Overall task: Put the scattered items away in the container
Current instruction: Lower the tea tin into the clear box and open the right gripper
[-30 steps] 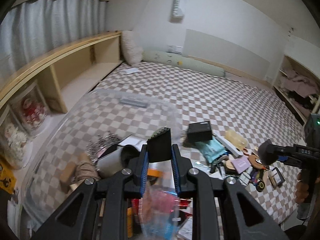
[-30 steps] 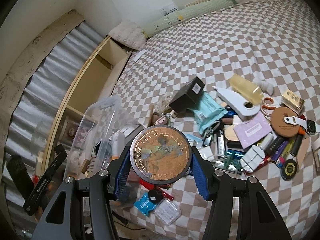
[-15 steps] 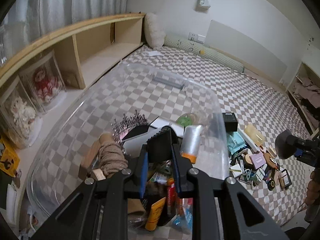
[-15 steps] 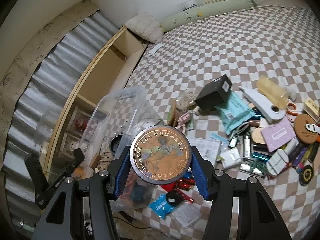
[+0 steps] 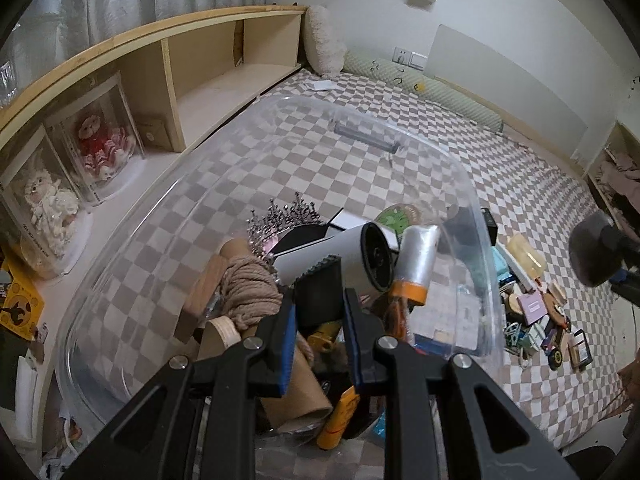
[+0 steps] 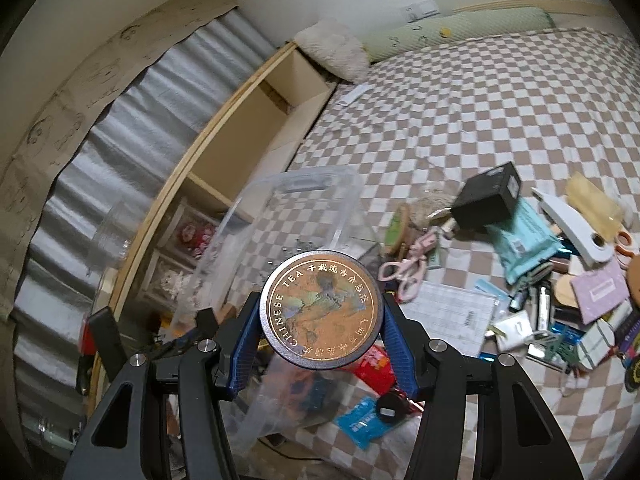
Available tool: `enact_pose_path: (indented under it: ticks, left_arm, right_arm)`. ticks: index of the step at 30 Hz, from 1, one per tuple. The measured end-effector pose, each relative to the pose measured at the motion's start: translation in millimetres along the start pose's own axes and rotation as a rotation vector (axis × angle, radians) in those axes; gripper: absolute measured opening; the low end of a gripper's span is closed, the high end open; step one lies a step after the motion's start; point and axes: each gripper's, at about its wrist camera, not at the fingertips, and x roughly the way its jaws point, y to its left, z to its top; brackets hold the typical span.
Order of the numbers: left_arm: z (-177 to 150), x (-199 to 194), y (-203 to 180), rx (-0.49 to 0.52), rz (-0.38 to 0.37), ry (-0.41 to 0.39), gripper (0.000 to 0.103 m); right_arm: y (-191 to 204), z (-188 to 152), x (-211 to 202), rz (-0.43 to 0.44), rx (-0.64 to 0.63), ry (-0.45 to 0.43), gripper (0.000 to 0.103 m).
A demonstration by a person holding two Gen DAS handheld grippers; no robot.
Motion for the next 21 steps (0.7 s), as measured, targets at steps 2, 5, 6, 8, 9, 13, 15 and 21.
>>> enact_pose_path:
  ticks: [2,5,6,8,9,13,15,21]
  left_arm:
    - [-1,2,3,0.000,0.006,0.006,0.022]
    - [-2,6,5,0.002,0.017,0.021,0.022]
    - [-3,8,5,0.008,0.022,0.028,0.022]
    - [-5,11,6,0.020,0.032,0.042,0.022]
    - [-5,13,6,0.026,0.037,0.049,0.022]
    - [-9,21,6,0.053,0.058,0.077,0.022]
    - [-11,26,6,0.067,0.066,0.097,0.022]
    - [-12,23,5,0.075,0.083,0.083,0.045]
  right_arm:
    - [6,0,3,0.011,-0.008,0.001,0.058]
    - [14,0,6,0.028,-0.019,0.004,0.058]
    - [17,0,8,0.033,-0.023,0.004,0.058]
    - [22,0,11,0.045,-0.029,0.006,0.058]
    - [25,1,12,0.051,-0.030,0.008,0.058]
    - [32,1,20,0.074,-0.033,0.018,0.058]
    - [37,1,25,0.077,-0.043,0.021,0.058]
    - [49,1,37,0.091,-0.064,0.033,0.058]
